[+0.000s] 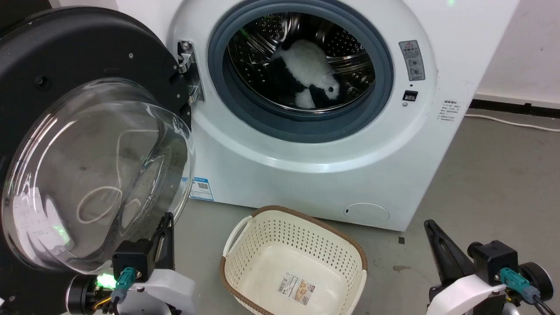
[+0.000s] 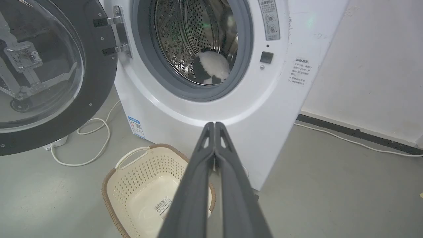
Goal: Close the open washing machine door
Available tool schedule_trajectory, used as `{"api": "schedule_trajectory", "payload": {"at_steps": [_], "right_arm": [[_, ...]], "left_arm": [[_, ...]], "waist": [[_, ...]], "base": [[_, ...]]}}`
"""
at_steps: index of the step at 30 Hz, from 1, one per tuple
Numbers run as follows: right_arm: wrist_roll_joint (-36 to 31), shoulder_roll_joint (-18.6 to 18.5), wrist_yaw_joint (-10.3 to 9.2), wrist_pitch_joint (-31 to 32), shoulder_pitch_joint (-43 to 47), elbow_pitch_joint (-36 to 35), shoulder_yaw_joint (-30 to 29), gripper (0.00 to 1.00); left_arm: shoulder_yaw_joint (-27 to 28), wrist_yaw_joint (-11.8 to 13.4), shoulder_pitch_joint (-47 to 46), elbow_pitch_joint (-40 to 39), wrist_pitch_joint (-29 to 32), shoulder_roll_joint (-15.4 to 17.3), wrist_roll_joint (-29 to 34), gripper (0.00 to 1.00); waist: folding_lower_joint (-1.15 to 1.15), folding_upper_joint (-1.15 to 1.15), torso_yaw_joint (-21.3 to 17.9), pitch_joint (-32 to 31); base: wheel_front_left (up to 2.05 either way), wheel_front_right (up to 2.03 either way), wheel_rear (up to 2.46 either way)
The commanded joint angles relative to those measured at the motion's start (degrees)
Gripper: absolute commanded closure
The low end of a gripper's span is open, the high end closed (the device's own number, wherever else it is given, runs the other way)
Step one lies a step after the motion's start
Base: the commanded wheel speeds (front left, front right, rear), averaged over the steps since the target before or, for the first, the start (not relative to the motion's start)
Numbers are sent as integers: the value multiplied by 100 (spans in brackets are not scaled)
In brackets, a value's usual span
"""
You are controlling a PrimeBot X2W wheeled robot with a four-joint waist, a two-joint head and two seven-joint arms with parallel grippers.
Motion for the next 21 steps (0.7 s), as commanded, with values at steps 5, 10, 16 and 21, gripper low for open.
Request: {"api": "schedule_trajectory", "payload": {"at_steps": [5,10,16,21], "right_arm": [[41,0,0,-27,17,10,15,0],[118,0,0,-88,47,28,27,0],[208,0,0,-160,81,42,38,0],[311,0,1,-243,117,63,58,0]], "left_arm": [[-32,7,3,13,-26,0,-38,0],[-79,19,6,46,-87,0,-113,0],[-134,32,7,94,-160,-1,-204,0],[-193,50,10,138,-244,-1,-307,0]], "waist": [[0,0,0,1],[0,0,-3,1],[0,0,-10,0],[0,0,-18,-3]], "base": [[0,0,0],[0,0,0],[0,0,0],[0,0,0]]}}
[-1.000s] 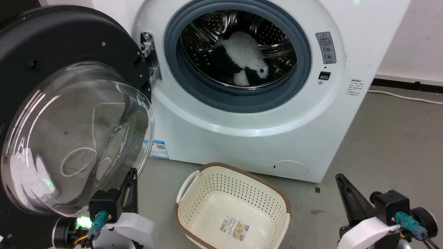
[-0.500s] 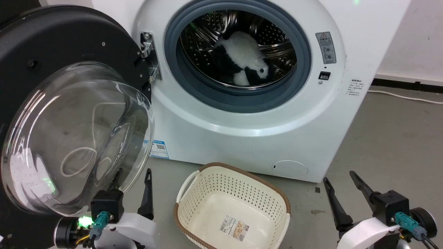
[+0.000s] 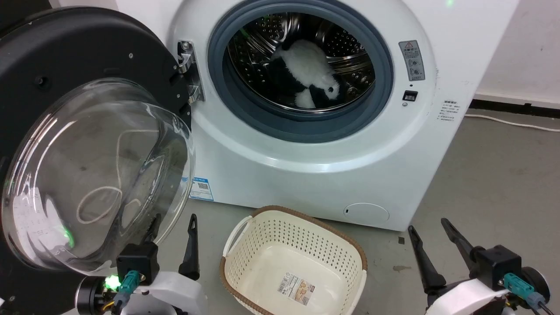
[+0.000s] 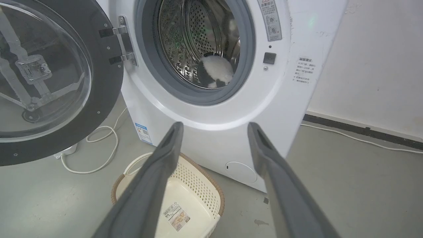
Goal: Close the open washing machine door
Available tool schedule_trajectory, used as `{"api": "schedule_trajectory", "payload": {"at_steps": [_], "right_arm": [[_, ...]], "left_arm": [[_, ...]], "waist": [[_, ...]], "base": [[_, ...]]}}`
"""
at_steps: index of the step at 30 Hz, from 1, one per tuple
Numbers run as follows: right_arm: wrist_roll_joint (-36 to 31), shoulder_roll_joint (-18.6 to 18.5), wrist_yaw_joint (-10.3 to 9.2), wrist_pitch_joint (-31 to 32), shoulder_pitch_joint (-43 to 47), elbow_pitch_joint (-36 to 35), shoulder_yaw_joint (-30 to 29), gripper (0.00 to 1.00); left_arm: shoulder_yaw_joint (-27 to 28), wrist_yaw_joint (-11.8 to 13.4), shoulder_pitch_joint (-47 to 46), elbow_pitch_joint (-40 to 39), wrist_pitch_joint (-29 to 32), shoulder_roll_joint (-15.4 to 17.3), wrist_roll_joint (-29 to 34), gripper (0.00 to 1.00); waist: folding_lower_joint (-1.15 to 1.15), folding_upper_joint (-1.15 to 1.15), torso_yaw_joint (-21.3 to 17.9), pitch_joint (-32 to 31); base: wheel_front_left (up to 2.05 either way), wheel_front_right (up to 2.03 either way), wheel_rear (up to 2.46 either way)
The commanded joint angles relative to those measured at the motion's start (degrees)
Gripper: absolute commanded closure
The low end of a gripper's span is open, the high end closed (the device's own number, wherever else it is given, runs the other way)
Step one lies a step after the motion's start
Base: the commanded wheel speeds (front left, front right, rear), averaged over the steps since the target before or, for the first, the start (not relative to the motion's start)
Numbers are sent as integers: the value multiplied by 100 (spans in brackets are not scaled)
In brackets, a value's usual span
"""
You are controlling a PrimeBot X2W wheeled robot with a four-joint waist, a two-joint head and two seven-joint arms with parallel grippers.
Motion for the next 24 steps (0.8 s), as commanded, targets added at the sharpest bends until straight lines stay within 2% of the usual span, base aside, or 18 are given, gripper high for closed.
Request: {"api": "schedule_trajectory", "payload": {"at_steps": [1,12,13,14,19,24], "right_arm": [[58,0,1,-44,68,7,12,0],[233,0,1,-176,126,33,27,0],[249,0,1,-188,130,35,29,0],[266,0,1,-200,135,36,32,0],[351,0,1,-260,162,50,34,0],[444,0,2,-320,192,63,35,0]], "left_arm": [[-31,26,12,27,-57,-1,-53,0],[-130,51,13,94,-189,-2,-229,0],[-138,52,12,101,-201,-2,-252,62],[-151,47,12,110,-213,-2,-280,100],[-206,10,-2,105,-273,-2,-382,100],[-172,-40,-74,-237,-333,-2,-434,100]], "waist": [[0,0,-1,0],[0,0,-1,3],[0,0,0,3],[0,0,1,2],[0,0,19,-8],[0,0,98,-21]], "base": [[0,0,0],[0,0,0],[0,0,0],[0,0,0],[0,0,0],[0,0,0]]}}
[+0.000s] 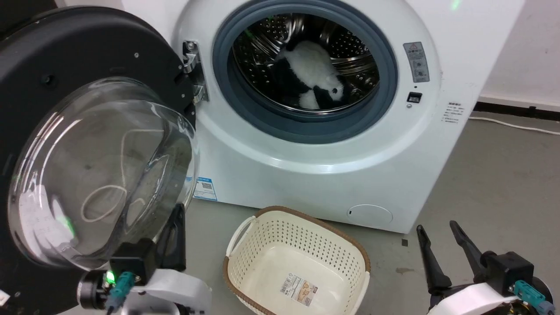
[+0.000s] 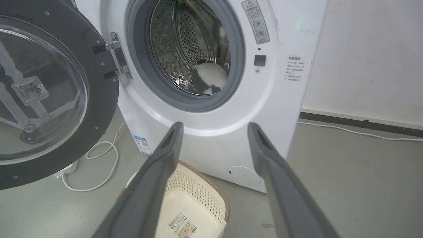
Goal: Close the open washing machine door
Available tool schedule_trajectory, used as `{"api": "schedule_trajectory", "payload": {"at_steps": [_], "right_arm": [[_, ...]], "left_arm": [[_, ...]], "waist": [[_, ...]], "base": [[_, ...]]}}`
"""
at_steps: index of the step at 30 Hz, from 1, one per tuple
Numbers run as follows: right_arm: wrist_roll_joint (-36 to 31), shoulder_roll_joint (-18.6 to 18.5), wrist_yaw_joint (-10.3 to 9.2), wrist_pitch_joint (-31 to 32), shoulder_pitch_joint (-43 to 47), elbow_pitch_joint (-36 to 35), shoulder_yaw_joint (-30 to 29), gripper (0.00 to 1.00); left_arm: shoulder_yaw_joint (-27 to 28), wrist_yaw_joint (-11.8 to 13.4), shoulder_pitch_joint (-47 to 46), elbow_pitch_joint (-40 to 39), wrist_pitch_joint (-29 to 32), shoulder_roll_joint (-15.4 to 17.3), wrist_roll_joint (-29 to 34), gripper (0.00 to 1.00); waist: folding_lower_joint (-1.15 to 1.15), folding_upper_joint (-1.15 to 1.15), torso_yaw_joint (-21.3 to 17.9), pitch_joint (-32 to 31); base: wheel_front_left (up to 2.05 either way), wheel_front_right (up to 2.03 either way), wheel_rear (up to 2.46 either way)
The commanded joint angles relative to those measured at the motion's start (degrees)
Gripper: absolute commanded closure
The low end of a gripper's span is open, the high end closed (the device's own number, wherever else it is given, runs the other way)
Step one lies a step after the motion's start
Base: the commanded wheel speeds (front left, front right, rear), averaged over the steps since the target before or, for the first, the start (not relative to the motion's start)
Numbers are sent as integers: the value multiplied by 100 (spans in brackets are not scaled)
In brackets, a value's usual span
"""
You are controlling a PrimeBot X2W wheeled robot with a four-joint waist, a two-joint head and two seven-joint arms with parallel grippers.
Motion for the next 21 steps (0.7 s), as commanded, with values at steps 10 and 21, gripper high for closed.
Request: {"api": "schedule_trajectory", "payload": {"at_steps": [10,21], "right_arm": [[203,0,3,-178,123,63,2,0],[472,0,4,-357,181,153,-33,0]], "left_arm": [[515,52,-409,-1519,-172,0,17,100],[3216,414,-633,-1726,-352,-1,-680,100]], "waist": [[0,0,397,-53],[0,0,1118,-67]], "base": [[0,0,0],[0,0,0]]}}
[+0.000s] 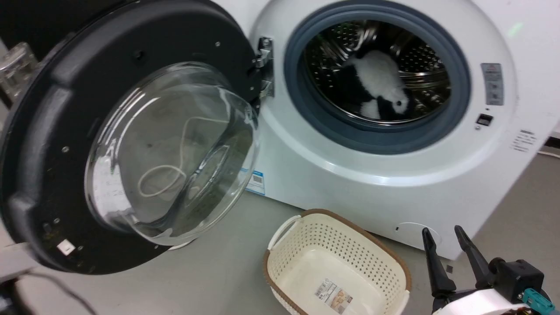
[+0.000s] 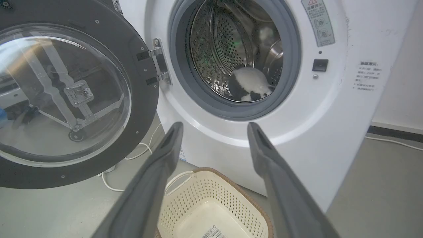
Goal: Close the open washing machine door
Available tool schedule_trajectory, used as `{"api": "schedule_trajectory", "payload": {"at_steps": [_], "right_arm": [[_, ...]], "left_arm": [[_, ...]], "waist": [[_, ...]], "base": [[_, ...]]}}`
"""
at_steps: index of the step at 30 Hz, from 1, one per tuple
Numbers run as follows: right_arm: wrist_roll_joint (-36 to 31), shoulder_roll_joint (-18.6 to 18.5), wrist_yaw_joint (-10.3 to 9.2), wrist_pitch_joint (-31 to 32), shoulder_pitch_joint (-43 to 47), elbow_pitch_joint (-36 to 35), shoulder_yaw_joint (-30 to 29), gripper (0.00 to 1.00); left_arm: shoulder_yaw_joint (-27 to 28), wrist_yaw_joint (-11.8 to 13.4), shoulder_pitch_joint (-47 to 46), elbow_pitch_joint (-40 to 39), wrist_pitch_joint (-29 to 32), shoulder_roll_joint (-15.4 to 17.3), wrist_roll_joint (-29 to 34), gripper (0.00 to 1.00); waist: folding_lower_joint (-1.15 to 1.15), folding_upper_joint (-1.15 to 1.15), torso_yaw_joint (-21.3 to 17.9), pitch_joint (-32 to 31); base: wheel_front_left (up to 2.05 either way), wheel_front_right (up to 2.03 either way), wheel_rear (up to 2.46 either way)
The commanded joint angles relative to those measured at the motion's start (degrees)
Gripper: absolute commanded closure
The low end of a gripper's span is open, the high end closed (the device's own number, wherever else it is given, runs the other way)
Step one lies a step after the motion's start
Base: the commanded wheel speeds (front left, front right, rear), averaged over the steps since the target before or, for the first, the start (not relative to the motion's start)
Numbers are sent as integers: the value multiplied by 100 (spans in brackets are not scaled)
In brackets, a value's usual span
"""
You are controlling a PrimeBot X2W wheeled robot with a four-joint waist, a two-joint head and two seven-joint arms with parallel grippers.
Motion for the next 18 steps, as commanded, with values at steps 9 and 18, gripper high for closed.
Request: {"api": "schedule_trajectory", "payload": {"at_steps": [9,18], "right_arm": [[42,1,4,-165,79,9,-75,0],[-96,1,4,-260,-97,-17,-134,0]], "left_arm": [[630,-308,-364,1895,333,532,-730,100],[758,-723,-1155,2911,1118,1137,-1748,100]], "waist": [[0,0,323,331],[0,0,401,698]], "base": [[0,0,0],[0,0,0]]}}
